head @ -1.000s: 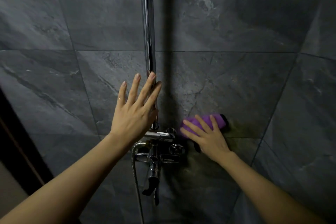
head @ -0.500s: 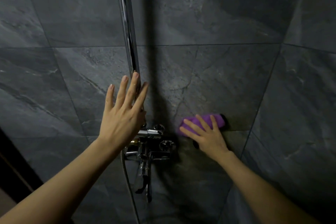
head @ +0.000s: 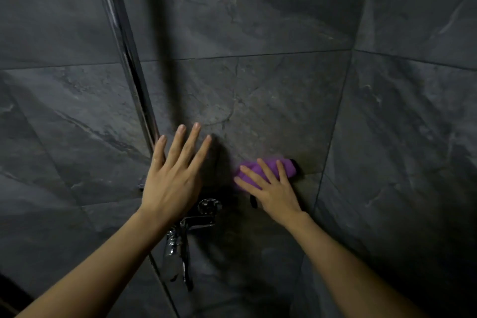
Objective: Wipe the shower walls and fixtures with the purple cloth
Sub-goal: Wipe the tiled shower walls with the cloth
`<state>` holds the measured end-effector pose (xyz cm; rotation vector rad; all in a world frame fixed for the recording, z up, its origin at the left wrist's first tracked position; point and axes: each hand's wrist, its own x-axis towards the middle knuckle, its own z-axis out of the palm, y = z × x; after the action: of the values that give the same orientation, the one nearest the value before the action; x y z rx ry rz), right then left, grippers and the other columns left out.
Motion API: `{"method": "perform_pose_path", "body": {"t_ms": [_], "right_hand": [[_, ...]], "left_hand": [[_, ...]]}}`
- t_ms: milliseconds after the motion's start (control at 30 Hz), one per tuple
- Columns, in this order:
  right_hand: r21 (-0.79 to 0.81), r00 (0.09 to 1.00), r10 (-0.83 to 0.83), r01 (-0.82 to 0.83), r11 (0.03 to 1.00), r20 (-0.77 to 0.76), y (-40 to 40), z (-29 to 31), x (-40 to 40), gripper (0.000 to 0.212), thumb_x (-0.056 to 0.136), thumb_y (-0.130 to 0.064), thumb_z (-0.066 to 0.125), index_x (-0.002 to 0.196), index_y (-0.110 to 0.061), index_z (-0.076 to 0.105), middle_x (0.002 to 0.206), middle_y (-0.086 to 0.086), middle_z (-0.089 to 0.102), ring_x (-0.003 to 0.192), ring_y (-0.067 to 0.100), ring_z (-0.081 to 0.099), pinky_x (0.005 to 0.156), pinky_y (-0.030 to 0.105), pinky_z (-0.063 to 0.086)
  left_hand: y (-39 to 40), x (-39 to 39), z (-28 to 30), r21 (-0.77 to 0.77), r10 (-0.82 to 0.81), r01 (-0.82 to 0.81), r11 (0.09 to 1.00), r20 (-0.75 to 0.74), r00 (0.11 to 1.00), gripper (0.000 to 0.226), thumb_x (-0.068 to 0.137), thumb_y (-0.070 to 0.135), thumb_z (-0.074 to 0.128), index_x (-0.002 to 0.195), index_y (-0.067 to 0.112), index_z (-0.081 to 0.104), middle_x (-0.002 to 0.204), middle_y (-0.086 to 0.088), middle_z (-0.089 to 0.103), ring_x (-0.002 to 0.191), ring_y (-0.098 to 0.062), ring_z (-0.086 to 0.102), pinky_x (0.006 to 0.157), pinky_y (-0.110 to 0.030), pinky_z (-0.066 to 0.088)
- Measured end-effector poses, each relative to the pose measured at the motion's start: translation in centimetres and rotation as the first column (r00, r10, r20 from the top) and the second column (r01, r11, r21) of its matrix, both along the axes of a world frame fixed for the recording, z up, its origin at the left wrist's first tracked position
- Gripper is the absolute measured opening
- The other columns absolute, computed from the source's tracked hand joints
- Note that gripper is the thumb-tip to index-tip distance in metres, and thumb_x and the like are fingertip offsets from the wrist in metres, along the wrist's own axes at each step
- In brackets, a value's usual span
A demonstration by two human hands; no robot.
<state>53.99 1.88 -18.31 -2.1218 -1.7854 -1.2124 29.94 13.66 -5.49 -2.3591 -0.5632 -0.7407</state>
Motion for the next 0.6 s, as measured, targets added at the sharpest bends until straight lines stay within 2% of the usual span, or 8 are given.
{"method": "perform_pose_path", "body": {"t_ms": [67,133,233,300,367,467,600], "right_hand": [[0.103,0.989,-0.081,0.093,0.990,-0.120,-1.4,-0.4,1.3,0.095,0.075,-0.010,0.068,0.152,-0.040,0.022,0.161,-0.008,0.019,0.147,0.037,0.008,0.114,0.064,0.008],[0.271,0.959,-0.085,0.160,0.949,-0.270,-1.8,1.3,2.5,0.086,0.081,-0.009,0.061,0.152,-0.039,0.021,0.160,-0.004,0.019,0.146,0.040,0.011,0.115,0.064,0.009],[0.459,0.923,-0.009,0.200,0.866,-0.385,-1.3,5.1,3.7,0.064,0.091,-0.023,0.053,0.150,-0.033,0.029,0.159,0.001,0.021,0.146,0.041,0.014,0.116,0.062,0.006],[0.523,0.898,0.032,0.225,0.822,-0.438,-0.8,5.6,3.8,0.061,0.092,-0.028,0.050,0.149,-0.029,0.031,0.158,0.004,0.023,0.147,0.040,0.012,0.117,0.060,0.004],[0.571,0.843,0.070,0.298,0.765,-0.533,-0.4,3.9,3.2,0.059,0.092,-0.028,0.051,0.149,-0.026,0.033,0.158,0.007,0.026,0.147,0.039,0.012,0.118,0.060,0.007],[0.575,0.723,0.108,0.439,0.691,-0.682,-0.2,-0.4,1.6,0.058,0.093,-0.028,0.052,0.147,-0.022,0.035,0.157,0.013,0.030,0.147,0.040,0.014,0.114,0.064,0.019],[0.501,0.663,0.093,0.459,0.733,-0.743,0.3,-3.1,-0.4,0.058,0.094,-0.030,0.048,0.149,-0.018,0.035,0.159,0.012,0.026,0.148,0.040,0.009,0.112,0.067,0.020]], "left_hand": [[0.1,0.0,-0.3,-0.004,-0.004,0.004,1.000,0.013,1.000,0.078,0.083,0.028,0.052,0.155,0.015,0.025,0.164,-0.014,0.013,0.151,-0.033,0.007,0.120,-0.054,0.008],[0.1,0.0,-0.4,-0.004,-0.006,0.006,1.000,0.017,1.000,0.077,0.083,0.028,0.053,0.154,0.014,0.027,0.164,-0.014,0.015,0.151,-0.033,0.009,0.120,-0.054,0.008],[0.1,-0.1,-0.5,-0.008,0.003,-0.003,1.000,0.004,1.000,0.073,0.086,0.030,0.051,0.154,0.014,0.028,0.164,-0.014,0.015,0.151,-0.034,0.007,0.120,-0.053,0.006],[0.0,-0.1,-0.6,-0.027,0.018,-0.018,0.999,0.006,1.000,0.072,0.088,0.031,0.048,0.155,0.015,0.026,0.164,-0.013,0.014,0.152,-0.033,0.003,0.120,-0.053,0.004],[-0.1,-0.2,-0.8,-0.052,0.026,-0.025,0.998,0.013,1.000,0.071,0.090,0.033,0.046,0.155,0.015,0.025,0.164,-0.013,0.013,0.152,-0.033,0.001,0.120,-0.052,0.002],[-0.3,-0.4,-1.2,-0.079,0.025,-0.023,0.997,0.016,1.000,0.067,0.094,0.036,0.041,0.156,0.016,0.024,0.164,-0.012,0.013,0.152,-0.033,0.001,0.120,-0.051,0.000],[-0.5,-0.8,-1.6,-0.100,0.033,-0.031,0.994,0.019,0.999,0.065,0.095,0.040,0.037,0.155,0.017,0.026,0.164,-0.012,0.015,0.152,-0.033,0.003,0.121,-0.050,-0.002]]}}
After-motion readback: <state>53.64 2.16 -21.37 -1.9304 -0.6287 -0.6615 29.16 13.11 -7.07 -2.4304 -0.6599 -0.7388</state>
